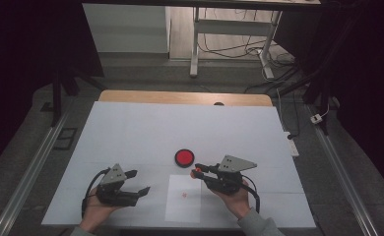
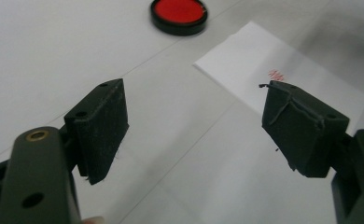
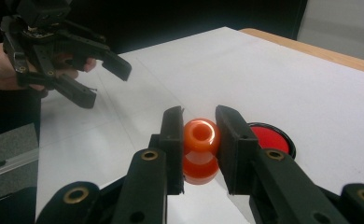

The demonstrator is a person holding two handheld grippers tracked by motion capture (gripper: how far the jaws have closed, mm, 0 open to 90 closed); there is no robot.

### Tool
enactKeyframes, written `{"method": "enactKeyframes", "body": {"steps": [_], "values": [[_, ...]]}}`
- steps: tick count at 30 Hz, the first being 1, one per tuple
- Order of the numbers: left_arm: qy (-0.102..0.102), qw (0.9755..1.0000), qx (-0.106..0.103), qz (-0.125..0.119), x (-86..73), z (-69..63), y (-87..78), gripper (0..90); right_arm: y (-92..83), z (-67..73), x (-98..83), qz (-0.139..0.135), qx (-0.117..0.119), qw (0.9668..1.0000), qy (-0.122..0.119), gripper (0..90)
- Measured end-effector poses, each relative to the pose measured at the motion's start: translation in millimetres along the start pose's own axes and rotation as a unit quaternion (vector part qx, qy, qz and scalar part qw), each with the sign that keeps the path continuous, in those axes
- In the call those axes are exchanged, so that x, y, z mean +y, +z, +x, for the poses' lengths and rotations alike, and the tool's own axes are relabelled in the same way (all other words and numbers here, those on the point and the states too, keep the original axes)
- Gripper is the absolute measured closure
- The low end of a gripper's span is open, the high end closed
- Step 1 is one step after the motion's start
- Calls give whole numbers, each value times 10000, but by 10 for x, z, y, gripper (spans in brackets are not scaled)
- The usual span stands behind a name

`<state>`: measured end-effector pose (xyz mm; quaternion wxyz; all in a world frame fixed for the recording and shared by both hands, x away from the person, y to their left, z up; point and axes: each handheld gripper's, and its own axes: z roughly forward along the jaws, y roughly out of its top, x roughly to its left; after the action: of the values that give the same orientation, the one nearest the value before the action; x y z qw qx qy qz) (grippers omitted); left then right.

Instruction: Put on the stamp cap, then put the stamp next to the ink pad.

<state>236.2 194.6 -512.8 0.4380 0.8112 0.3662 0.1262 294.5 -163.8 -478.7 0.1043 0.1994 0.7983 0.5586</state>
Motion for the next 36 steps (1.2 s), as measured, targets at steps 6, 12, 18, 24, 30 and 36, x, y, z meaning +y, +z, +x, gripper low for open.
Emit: {"method": "enactKeyframes", "body": {"steps": [6, 12, 18, 24, 30, 36], "values": [[-108, 9994, 315, 87, -174, 100, -133, 224, -11, -10, 2, -6, -43, 10000, -12, 724], [-152, 9991, 369, 110, -179, 150, -130, 224, -14, -22, 1, 13, -56, 10000, -35, 724], [-113, 9991, 386, 132, -161, 166, -108, 224, -14, -36, 0, 13, -88, 9999, -54, 724], [-114, 9991, 395, 138, -156, 166, -104, 224, -12, -37, -1, 33, -96, 9999, -76, 724], [-97, 9990, 402, 158, -158, 171, -94, 224, -17, -88, 5, 80, -208, 9997, -88, 724], [-90, 9990, 396, 185, -157, 166, -77, 224, -2, -245, -4, 107, -474, 9988, 20, 724]]}}
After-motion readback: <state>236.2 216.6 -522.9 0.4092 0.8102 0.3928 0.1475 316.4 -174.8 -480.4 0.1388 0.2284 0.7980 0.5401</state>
